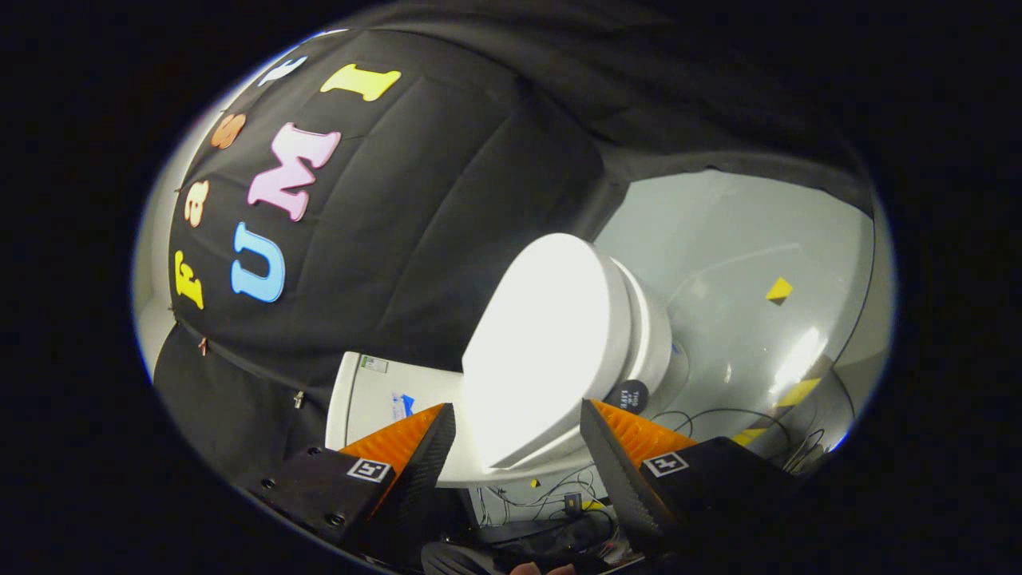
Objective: Open the toilet lid.
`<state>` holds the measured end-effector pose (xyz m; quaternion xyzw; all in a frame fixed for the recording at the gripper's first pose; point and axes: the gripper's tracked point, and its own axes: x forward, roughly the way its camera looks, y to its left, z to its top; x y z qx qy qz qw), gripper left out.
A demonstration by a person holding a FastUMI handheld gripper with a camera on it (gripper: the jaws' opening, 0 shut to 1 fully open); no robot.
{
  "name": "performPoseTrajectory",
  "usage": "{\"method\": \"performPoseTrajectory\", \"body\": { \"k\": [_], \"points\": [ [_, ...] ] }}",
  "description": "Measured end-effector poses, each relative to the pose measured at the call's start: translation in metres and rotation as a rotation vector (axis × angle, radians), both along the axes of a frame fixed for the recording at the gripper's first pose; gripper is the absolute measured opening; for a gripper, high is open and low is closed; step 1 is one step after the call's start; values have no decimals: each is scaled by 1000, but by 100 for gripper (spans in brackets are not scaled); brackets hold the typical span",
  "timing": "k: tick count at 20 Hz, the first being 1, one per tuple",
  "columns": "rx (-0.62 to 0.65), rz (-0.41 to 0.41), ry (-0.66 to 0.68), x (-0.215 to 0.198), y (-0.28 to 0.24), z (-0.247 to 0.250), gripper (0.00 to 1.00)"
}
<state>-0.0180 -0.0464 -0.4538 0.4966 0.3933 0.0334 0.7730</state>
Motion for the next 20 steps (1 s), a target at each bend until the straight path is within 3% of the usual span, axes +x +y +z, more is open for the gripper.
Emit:
{"method": "performPoseTrajectory", "body": {
  "k": [6, 14, 16, 17, 18, 20],
  "points": [
    [8, 38, 105, -8, -7, -71, 98],
    [130, 36, 165, -1, 5, -126, 91],
    [167, 16, 173, 1, 5, -135, 74],
    [195, 1, 168, 3, 6, -136, 74],
    [212, -33, 169, 14, 10, -144, 65],
    [285, -24, 172, 9, 7, -137, 46]
  ]
}}
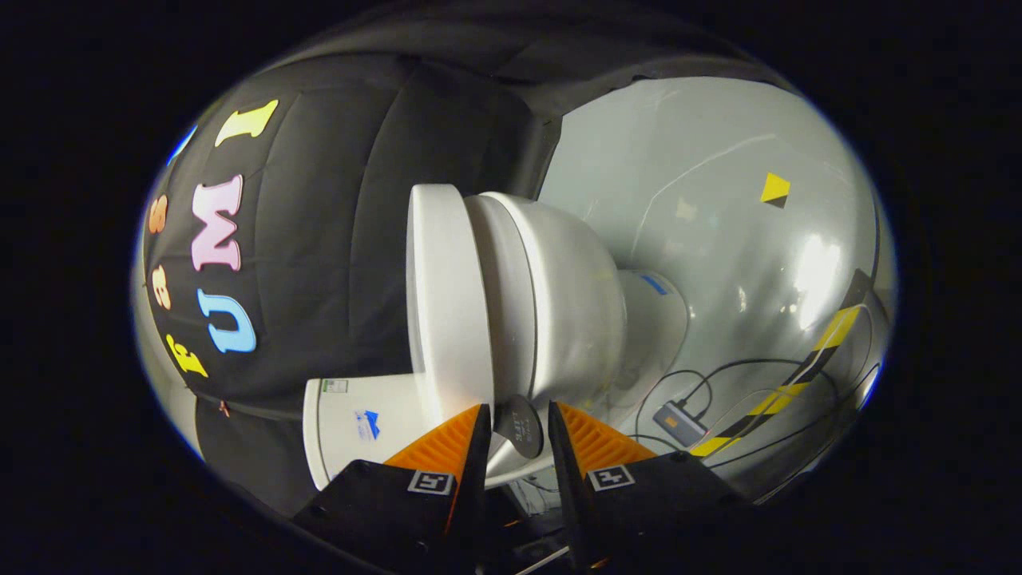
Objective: Open the toilet lid.
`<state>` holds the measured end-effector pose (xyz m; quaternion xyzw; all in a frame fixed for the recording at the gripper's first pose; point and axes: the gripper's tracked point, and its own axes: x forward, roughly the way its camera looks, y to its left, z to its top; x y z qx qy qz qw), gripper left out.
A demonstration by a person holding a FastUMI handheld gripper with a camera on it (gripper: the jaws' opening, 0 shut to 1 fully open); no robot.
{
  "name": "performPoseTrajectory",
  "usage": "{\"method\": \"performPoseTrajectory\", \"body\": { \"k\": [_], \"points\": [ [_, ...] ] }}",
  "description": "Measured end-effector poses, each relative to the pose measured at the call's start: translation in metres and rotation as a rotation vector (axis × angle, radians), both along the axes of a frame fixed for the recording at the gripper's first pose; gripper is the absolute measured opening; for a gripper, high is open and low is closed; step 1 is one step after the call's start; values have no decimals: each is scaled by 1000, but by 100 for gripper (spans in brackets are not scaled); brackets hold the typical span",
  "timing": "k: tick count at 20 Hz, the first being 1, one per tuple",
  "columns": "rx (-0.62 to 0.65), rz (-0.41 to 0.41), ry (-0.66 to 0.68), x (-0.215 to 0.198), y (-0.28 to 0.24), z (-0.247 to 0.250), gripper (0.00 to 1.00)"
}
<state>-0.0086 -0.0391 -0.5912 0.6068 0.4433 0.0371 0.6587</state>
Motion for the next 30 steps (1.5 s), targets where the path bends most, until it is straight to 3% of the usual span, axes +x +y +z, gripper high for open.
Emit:
{"method": "performPoseTrajectory", "body": {
  "k": [2, 3, 4, 5, 8, 9, 16, 30],
  "points": [
    [5, 54, -2, -8, 8, -5, 47],
    [-6, 41, 5, -10, 2, -5, 47],
    [-9, 32, 12, 14, 18, -24, 33],
    [-10, 30, -6, -3, 9, -10, 19],
    [-8, 7, -52, -2, 20, -6, 16],
    [-8, 24, -51, 10, 25, -20, 6],
    [-167, 37, -84, 6, 17, 7, 5],
    [-545, 116, -161, 22, 52, 124, 5]
  ]
}}
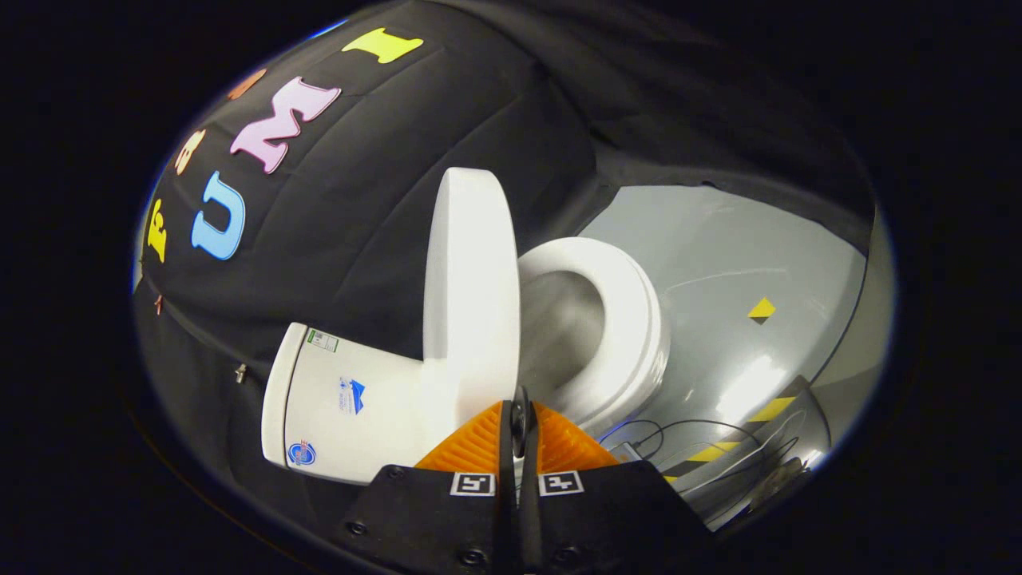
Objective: Open the toilet lid.
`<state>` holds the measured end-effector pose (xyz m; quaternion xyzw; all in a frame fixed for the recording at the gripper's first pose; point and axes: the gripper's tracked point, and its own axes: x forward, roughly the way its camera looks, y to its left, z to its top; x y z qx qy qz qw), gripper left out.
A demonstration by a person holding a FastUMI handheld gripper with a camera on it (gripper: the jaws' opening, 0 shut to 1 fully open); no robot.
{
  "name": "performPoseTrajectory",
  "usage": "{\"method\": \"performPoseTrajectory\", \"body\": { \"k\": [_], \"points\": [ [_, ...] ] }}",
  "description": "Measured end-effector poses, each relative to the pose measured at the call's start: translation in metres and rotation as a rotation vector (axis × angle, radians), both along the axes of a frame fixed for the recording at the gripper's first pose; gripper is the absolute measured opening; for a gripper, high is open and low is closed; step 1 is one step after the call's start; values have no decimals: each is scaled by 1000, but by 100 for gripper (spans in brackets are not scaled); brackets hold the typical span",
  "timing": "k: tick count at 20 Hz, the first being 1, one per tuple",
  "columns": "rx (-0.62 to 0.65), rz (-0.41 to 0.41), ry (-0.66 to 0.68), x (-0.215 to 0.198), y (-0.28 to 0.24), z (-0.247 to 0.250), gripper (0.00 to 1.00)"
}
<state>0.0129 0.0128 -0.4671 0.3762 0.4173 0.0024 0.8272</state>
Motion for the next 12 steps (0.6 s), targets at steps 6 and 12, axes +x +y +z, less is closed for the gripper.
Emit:
{"method": "performPoseTrajectory", "body": {
  "k": [6, 12],
  "points": [
    [-225, 32, -49, -3, 24, 43, 5],
    [-311, 37, -85, -4, 48, 74, 5]
  ]
}}
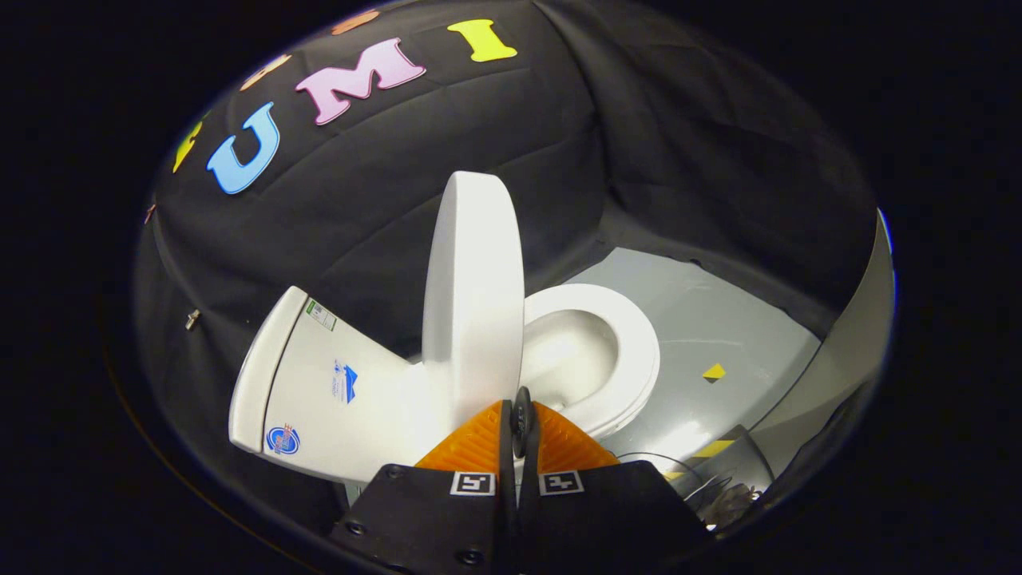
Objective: Open the toilet lid.
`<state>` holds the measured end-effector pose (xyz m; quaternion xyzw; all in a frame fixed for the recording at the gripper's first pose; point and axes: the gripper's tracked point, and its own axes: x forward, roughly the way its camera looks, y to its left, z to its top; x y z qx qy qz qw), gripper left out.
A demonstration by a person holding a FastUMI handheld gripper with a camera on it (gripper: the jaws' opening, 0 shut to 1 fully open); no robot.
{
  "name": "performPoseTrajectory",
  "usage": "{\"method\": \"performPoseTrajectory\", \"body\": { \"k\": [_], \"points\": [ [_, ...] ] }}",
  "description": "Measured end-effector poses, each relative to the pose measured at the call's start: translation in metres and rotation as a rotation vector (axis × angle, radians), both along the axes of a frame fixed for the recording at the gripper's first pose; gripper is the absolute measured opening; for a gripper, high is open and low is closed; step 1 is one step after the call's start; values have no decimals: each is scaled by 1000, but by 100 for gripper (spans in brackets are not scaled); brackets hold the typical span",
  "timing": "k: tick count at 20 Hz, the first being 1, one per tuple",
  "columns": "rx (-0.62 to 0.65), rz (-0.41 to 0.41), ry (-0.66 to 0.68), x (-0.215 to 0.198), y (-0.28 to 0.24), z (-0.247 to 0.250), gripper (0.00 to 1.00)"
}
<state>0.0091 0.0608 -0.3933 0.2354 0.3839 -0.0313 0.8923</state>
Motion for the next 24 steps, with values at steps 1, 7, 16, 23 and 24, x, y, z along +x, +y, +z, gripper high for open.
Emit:
{"method": "performPoseTrajectory", "body": {
  "k": [1, 7, 16, 23, 24],
  "points": [
    [-12, 4, -6, 0, 7, 5, 5],
    [-123, 70, -70, -2, 52, 41, 5],
    [-275, 135, -162, -9, 129, 80, 5],
    [-444, 152, -235, -14, 177, 91, 5],
    [-450, 152, -241, -14, 184, 92, 5]
  ]
}}
